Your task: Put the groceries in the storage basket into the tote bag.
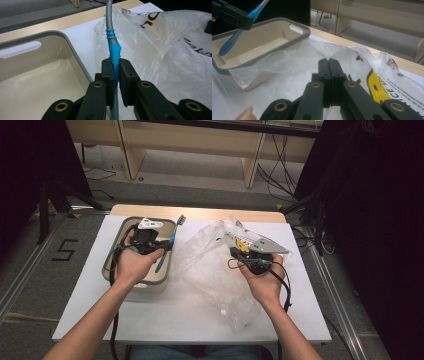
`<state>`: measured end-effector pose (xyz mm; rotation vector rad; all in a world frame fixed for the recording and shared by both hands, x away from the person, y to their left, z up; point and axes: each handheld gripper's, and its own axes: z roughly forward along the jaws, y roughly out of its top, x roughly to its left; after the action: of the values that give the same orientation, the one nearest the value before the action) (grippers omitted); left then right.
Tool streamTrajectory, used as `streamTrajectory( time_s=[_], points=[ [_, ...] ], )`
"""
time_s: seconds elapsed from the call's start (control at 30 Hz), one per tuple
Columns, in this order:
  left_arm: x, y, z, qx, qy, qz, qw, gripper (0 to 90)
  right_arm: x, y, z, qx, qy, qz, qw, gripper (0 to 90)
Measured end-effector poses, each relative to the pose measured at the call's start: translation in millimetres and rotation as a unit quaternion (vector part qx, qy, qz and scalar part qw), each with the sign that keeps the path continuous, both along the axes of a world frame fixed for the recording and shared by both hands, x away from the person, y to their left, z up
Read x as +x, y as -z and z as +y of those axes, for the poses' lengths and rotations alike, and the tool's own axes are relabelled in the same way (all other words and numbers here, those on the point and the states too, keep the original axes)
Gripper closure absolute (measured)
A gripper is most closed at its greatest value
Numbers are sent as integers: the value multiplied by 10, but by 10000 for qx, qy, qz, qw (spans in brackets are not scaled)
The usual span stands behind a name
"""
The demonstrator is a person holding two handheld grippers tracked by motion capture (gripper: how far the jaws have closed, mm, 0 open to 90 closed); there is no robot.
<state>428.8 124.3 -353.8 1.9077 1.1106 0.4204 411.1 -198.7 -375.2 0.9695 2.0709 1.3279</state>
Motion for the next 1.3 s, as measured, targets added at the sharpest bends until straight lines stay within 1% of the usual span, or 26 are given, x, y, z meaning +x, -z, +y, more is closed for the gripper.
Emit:
streamTrajectory(
  time_s=[0.17,0.27,0.33,0.4,0.53,0.6,0.63,0.7,0.83,0.87,0.9,1.3],
  points=[
    [-54,-20,-53,3,109,-56,9999,824,-2,0,1,2,-2,7,10000,900],
    [-81,-28,-86,-83,194,-30,9998,824,0,1,0,0,-2,8,10000,900],
    [-92,-34,-102,-61,232,-55,9997,824,-1,1,1,12,-11,19,10000,900],
    [-103,-35,-118,-91,232,-62,9997,824,-1,1,1,12,-8,15,10000,900],
    [-132,-43,-144,-82,284,-98,9995,824,0,1,0,11,-6,11,10000,900],
    [-151,-44,-161,-78,353,-88,9993,824,1,2,-1,16,-8,13,10000,900],
    [-159,-40,-175,-126,362,-69,9992,824,1,2,0,16,-12,22,10000,900],
    [-166,-35,-188,-154,424,-41,9990,824,1,4,1,21,-7,37,10000,900],
    [-194,-36,-217,-119,478,-69,9988,824,0,5,0,30,-7,40,10000,900],
    [-206,-37,-232,-143,482,-73,9987,824,1,4,-2,34,-13,38,10000,900],
    [-215,-39,-240,-105,522,-82,9985,824,1,4,-2,38,-9,33,10000,900],
    [-313,-41,-390,-46,761,-134,9970,824,6,3,-11,42,8,30,10000,900]
  ],
)
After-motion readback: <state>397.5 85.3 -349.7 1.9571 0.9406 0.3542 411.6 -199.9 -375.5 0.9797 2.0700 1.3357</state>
